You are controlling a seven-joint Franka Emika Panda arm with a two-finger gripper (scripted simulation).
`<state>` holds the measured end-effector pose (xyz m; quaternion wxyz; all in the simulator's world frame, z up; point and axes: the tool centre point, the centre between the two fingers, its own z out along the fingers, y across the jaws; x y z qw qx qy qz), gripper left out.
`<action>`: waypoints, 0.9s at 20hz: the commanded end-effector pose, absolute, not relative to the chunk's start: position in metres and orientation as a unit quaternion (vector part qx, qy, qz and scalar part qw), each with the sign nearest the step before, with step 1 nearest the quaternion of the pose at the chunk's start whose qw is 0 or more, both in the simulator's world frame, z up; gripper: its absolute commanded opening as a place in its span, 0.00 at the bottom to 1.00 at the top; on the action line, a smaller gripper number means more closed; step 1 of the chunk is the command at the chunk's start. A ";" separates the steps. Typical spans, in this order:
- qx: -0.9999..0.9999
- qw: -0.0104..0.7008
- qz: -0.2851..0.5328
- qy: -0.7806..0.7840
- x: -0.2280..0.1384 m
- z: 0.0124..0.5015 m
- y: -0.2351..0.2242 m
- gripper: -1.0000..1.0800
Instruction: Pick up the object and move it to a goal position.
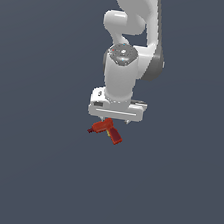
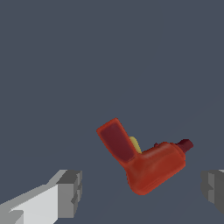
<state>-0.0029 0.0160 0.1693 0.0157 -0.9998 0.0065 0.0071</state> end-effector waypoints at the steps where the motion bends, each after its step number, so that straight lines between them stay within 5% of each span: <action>1: -1.000 0.016 0.007 0.007 -0.003 0.169 0.016 1.00; 18: -1.000 0.014 0.010 0.019 -0.003 0.170 0.002 1.00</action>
